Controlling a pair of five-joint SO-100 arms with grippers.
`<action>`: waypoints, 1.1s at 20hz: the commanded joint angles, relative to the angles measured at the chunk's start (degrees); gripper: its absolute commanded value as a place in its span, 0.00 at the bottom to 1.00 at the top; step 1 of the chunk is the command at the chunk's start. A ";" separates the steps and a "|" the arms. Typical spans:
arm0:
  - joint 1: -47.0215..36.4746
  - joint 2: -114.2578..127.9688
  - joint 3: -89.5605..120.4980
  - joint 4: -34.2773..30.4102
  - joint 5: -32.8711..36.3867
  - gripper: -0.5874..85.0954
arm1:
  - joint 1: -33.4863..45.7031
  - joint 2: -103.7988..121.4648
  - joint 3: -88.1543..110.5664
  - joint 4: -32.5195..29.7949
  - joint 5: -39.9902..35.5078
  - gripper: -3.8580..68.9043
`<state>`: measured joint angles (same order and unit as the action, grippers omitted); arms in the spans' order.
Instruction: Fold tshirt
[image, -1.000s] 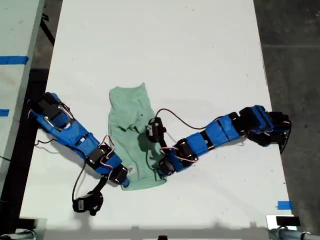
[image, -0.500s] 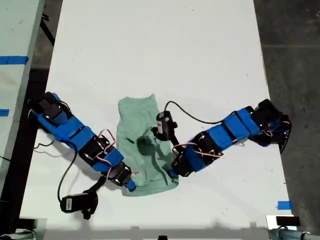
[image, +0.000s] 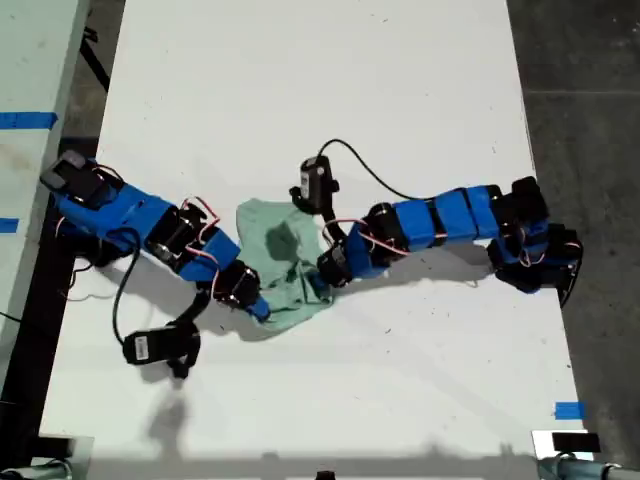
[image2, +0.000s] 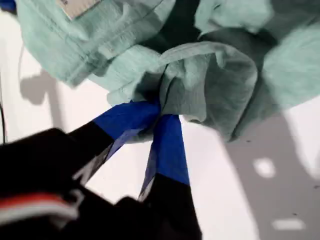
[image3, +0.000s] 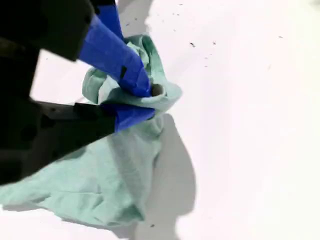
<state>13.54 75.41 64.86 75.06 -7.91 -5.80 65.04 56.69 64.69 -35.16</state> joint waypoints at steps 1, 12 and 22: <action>-5.62 5.89 4.22 -2.20 2.99 0.01 | 5.01 5.63 0.70 -3.69 -2.72 0.04; -31.38 52.38 60.29 -13.97 4.04 0.31 | 23.29 9.49 3.08 -2.72 -9.58 0.62; -39.64 93.78 81.91 -12.04 6.06 0.27 | 46.67 54.32 45.00 0.70 -13.10 0.38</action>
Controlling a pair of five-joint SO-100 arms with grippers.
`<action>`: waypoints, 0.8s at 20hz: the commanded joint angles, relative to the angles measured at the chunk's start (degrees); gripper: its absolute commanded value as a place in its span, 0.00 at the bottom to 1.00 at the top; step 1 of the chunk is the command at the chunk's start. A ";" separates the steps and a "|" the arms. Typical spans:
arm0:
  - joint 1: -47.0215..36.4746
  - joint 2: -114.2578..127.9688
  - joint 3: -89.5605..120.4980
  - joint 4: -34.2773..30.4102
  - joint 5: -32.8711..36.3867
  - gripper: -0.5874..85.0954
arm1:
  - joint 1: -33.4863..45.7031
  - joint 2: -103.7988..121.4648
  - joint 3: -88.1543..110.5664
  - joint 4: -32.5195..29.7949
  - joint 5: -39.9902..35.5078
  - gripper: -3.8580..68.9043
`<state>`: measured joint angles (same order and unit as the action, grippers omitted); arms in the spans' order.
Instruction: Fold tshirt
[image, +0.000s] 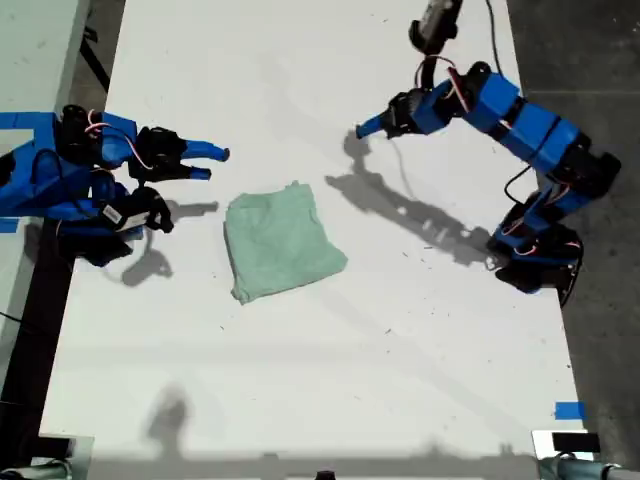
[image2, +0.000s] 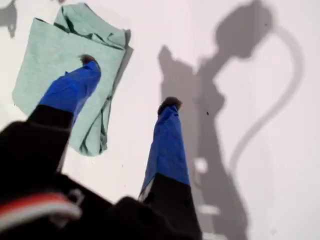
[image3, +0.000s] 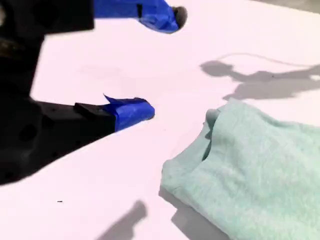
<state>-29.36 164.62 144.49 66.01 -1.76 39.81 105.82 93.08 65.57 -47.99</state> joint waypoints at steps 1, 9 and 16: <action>5.36 6.24 4.83 -5.19 -0.18 0.25 | 0.53 19.42 14.85 -0.18 0.97 0.38; 13.54 21.71 26.28 -17.58 -0.79 0.01 | -16.26 58.54 62.14 -12.30 22.32 0.12; 15.73 41.57 38.23 -9.84 -3.52 0.18 | -22.24 93.78 83.41 3.87 40.61 0.05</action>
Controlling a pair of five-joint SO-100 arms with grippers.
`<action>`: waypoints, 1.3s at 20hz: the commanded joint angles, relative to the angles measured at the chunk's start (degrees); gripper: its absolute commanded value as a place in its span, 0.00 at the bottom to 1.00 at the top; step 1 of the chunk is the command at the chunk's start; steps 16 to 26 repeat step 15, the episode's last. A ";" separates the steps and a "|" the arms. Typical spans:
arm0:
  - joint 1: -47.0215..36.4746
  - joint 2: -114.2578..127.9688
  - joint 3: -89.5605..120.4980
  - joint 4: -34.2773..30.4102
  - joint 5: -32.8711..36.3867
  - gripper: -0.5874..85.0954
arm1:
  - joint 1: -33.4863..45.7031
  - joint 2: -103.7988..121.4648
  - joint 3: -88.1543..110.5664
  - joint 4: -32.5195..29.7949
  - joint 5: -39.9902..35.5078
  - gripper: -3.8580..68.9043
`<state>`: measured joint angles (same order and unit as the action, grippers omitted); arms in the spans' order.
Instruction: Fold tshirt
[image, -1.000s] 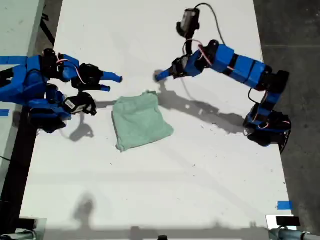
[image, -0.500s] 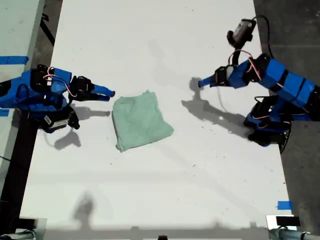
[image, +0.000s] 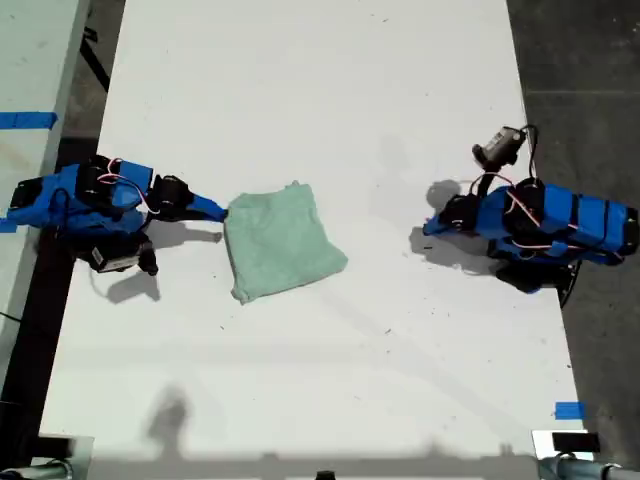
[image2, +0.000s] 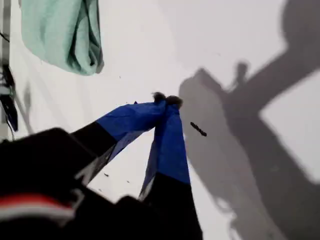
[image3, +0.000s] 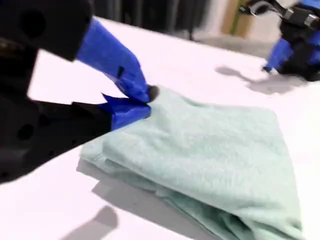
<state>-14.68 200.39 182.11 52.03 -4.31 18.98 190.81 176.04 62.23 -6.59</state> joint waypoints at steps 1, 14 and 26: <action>1.76 5.71 0.79 4.83 -0.97 0.22 | -0.53 8.61 0.44 8.17 -4.31 0.05; 6.24 5.80 0.62 4.92 -1.14 0.22 | 2.55 8.70 -0.09 9.23 -39.29 0.05; 6.24 5.80 0.62 4.92 -1.14 0.22 | 2.55 8.70 -0.09 9.23 -39.29 0.05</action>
